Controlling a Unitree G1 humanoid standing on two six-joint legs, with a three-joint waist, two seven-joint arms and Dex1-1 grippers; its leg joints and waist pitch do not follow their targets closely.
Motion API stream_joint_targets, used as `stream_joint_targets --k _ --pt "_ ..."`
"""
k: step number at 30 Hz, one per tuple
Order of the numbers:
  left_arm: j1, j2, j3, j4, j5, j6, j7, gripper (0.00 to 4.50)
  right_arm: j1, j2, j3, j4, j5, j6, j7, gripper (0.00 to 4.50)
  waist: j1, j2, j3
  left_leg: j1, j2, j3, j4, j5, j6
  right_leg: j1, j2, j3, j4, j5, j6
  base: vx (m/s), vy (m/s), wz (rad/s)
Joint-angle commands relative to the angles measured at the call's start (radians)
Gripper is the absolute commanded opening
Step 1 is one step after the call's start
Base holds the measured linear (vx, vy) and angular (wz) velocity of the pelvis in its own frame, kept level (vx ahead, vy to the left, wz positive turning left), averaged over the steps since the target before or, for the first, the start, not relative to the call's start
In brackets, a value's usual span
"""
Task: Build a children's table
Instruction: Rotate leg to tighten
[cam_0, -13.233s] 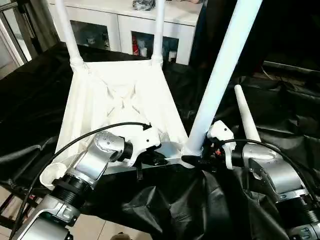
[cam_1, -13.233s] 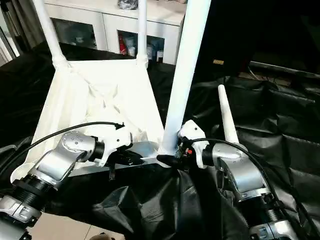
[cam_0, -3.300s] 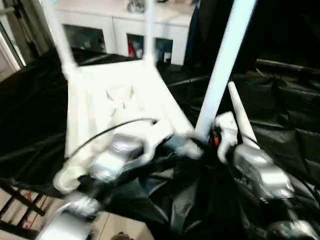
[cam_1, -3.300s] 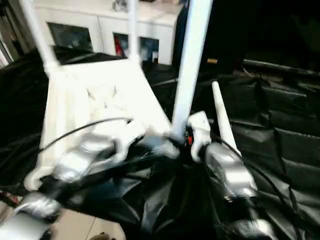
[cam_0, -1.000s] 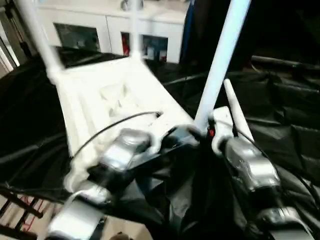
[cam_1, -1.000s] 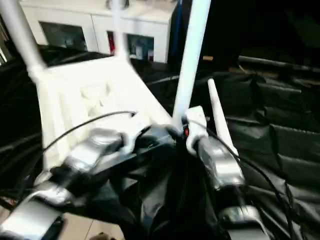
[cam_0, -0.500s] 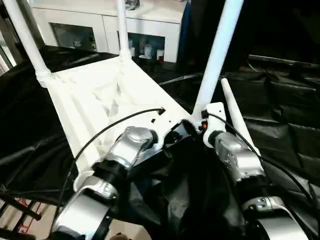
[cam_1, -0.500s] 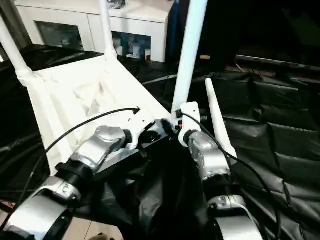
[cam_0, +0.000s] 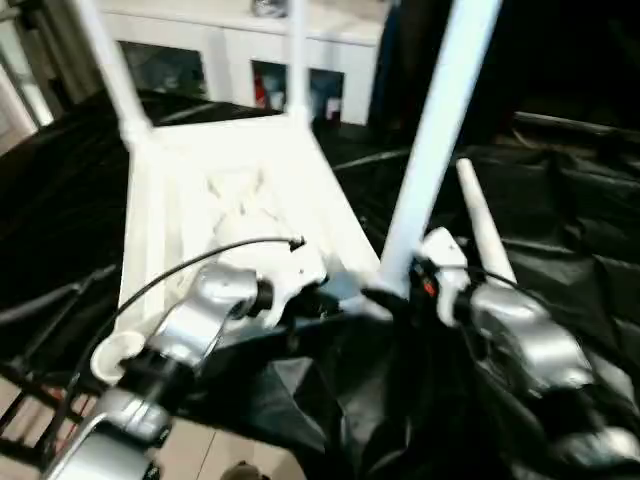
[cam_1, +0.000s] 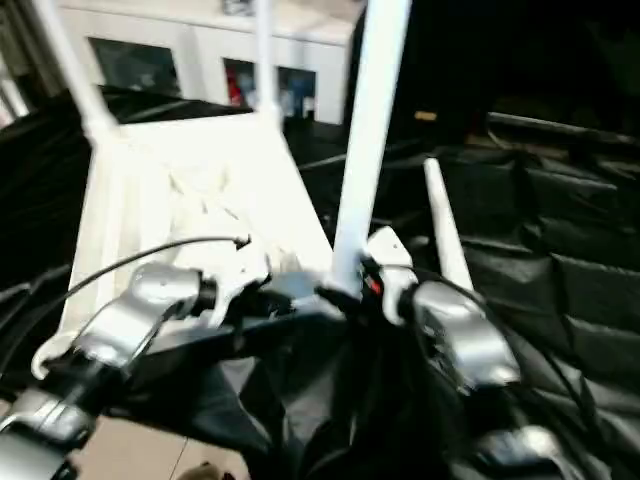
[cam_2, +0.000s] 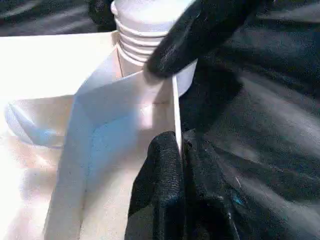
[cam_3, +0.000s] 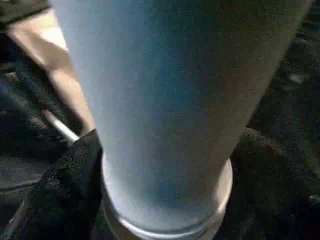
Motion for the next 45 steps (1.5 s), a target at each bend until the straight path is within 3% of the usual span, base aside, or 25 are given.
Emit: stream_joint_targets --k 1,6,9,10,14,20,25,33,34,37,38,39,41,42,44,45 --pt "0.001 0.004 -0.011 -0.084 -0.056 -0.019 -0.068 0.0 0.023 -0.044 0.005 -0.072 0.03 0.025 0.073 3.96 0.0 -0.009 -0.059 0.009 0.034 -0.004 -0.069 -0.221 0.041 0.054 -0.061 0.056 -0.073 -0.217 -0.166 0.0 0.0 0.0" --pt "0.024 0.038 -0.014 -0.126 -0.076 -0.01 -0.108 0.0 0.052 -0.069 0.005 -0.109 0.058 0.026 0.123 3.96 -0.002 -0.01 -0.057 0.01 0.032 -0.005 -0.071 -0.252 0.029 0.05 -0.064 0.055 -0.082 -0.296 -0.151 0.0 0.0 0.0" --pt "0.031 0.043 -0.019 -0.138 -0.076 -0.002 -0.114 0.0 0.059 -0.076 0.021 -0.115 0.054 0.03 0.133 3.96 -0.003 -0.009 -0.058 0.011 0.033 -0.005 -0.071 -0.247 0.024 0.049 -0.062 0.054 -0.081 -0.286 -0.155 0.0 0.0 0.0" --pt "0.033 0.044 -0.02 -0.14 -0.075 -0.001 -0.115 0.0 0.062 -0.077 0.026 -0.117 0.05 0.03 0.135 3.69 -0.002 -0.009 -0.058 0.01 0.032 -0.005 -0.07 -0.241 0.024 0.049 -0.061 0.054 -0.079 -0.274 -0.158 0.0 0.0 0.0" --pt "0.036 0.048 -0.022 -0.149 -0.075 0.007 -0.12 0.0 0.072 -0.078 0.031 -0.132 0.057 0.049 0.129 3.39 -0.002 -0.009 -0.06 0.008 0.03 -0.005 -0.068 -0.22 0.029 0.051 -0.06 0.054 -0.075 -0.237 -0.166 0.0 0.0 0.0" --pt "0.039 0.054 -0.024 -0.155 -0.074 0.013 -0.118 0.0 0.088 -0.082 0.036 -0.147 0.058 0.056 0.139 2.87 -0.001 -0.009 -0.06 0.01 0.031 -0.005 -0.068 -0.228 0.026 0.052 -0.06 0.054 -0.076 -0.25 -0.162 0.0 0.0 0.0" --pt "0.038 0.045 -0.02 -0.145 -0.073 0.015 -0.103 0.0 0.099 -0.052 0.017 -0.147 0.065 0.069 0.081 2.75 -0.001 -0.009 -0.06 0.01 0.03 -0.005 -0.067 -0.226 0.024 0.051 -0.06 0.054 -0.077 -0.253 -0.16 0.0 0.0 0.0" --pt "-0.029 -0.07 0.02 -0.054 -0.031 0.08 0.105 0.0 0.073 0.093 -0.012 -0.049 -0.023 0.095 -0.22 2.72 -0.02 -0.01 -0.059 0.007 0.026 -0.009 -0.071 -0.251 -0.008 0.05 -0.061 0.051 -0.082 -0.316 -0.137 0.0 0.0 0.0" --pt "-0.053 -0.104 0.025 -0.024 -0.014 0.093 0.165 0.0 0.054 0.132 -0.025 -0.016 -0.033 0.104 -0.297 2.72 -0.024 -0.006 -0.059 0.01 0.024 -0.008 -0.07 -0.258 -0.01 0.049 -0.061 0.051 -0.086 -0.324 -0.137 0.0 0.0 0.0" --pt "-0.131 -0.225 0.054 0.075 0.012 0.14 0.356 0.0 -0.025 0.247 -0.08 0.098 -0.046 0.144 -0.522 2.72 -0.036 -0.009 -0.058 0.01 0.019 -0.004 -0.068 -0.254 -0.015 0.045 -0.058 0.053 -0.087 -0.327 -0.137 0.0 0.0 0.0" --pt "-0.139 -0.237 0.056 0.085 0.013 0.144 0.372 0.0 -0.033 0.258 -0.086 0.109 -0.047 0.149 -0.543 2.72 -0.036 -0.008 -0.059 0.011 0.02 -0.008 -0.069 -0.263 -0.024 0.047 -0.061 0.05 -0.091 -0.354 -0.135 0.0 0.0 0.0" --pt "-0.154 -0.263 0.061 0.102 0.016 0.15 0.407 0.0 -0.051 0.276 -0.091 0.135 -0.056 0.144 -0.579 2.72 -0.033 -0.006 -0.062 0.006 0.021 -0.011 -0.068 -0.235 -0.024 0.055 -0.063 0.049 -0.086 -0.325 -0.131 0.0 0.0 0.0" --pt "-0.173 -0.307 0.053 0.122 0.024 0.144 0.436 0.0 -0.078 0.308 -0.088 0.169 -0.056 0.111 -0.596 2.72 -0.035 -0.007 -0.065 0.006 0.021 -0.008 -0.065 -0.216 -0.014 0.053 -0.059 0.052 -0.082 -0.255 -0.14 0.0 0.0 0.0" --pt "-0.173 -0.318 0.044 0.121 0.025 0.132 0.428 0.0 -0.087 0.323 -0.088 0.172 -0.05 0.106 -0.592 3.28 -0.031 -0.004 -0.069 0.004 0.019 -0.007 -0.062 -0.188 -0.003 0.057 -0.059 0.052 -0.076 -0.197 -0.15 0.0 0.0 0.0" --pt "-0.161 -0.315 0.03 0.102 0.021 0.122 0.396 0.0 -0.095 0.336 -0.088 0.168 -0.041 0.105 -0.576 3.42 -0.03 -0.005 -0.071 0.003 0.018 -0.004 -0.058 -0.132 0.023 0.061 -0.055 0.052 -0.064 -0.085 -0.177 0.0 0.0 0.0" --pt "-0.155 -0.311 0.026 0.094 0.021 0.119 0.382 0.0 -0.098 0.337 -0.085 0.167 -0.041 0.103 -0.571 3.48 -0.03 -0.006 -0.071 0.001 0.017 -0.004 -0.058 -0.125 0.029 0.062 -0.055 0.051 -0.063 -0.071 -0.182 0.0 0.0 0.0"
